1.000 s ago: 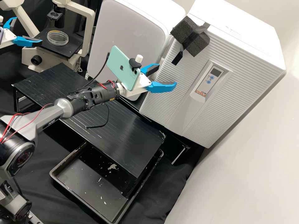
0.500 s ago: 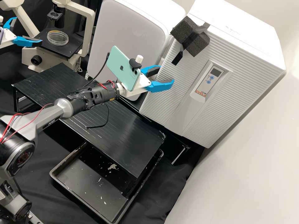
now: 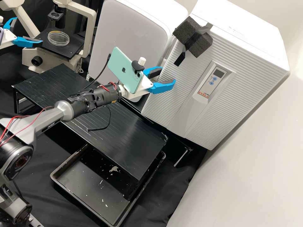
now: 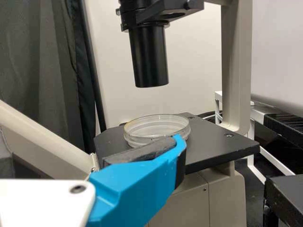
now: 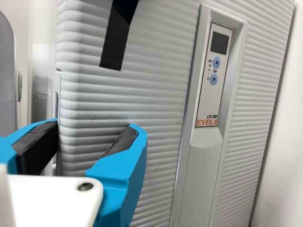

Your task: Open the incubator door

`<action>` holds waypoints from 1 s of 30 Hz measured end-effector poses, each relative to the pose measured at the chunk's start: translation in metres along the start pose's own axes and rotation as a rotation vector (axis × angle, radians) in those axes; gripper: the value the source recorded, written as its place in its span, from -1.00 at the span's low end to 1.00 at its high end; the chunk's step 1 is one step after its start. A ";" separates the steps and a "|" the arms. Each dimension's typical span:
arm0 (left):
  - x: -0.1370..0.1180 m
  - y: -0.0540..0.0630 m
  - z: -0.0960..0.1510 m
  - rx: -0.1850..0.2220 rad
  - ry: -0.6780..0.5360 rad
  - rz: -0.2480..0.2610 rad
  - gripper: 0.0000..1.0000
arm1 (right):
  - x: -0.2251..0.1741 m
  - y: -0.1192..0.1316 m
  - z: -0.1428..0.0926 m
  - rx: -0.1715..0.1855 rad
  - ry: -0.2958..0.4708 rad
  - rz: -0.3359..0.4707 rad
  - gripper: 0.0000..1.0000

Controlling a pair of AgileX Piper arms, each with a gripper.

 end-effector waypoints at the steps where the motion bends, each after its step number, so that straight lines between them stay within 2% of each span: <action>1: 0.000 0.000 0.000 0.000 0.000 0.000 1.00 | -0.001 0.000 0.001 0.004 0.000 -0.002 -1.00; 19: 0.000 0.000 0.000 0.000 0.000 0.000 1.00 | -0.021 0.018 0.021 0.036 0.026 -0.015 -1.00; 30: 0.000 0.000 0.000 0.000 0.000 0.000 1.00 | -0.059 0.039 0.039 0.056 0.038 0.019 -1.00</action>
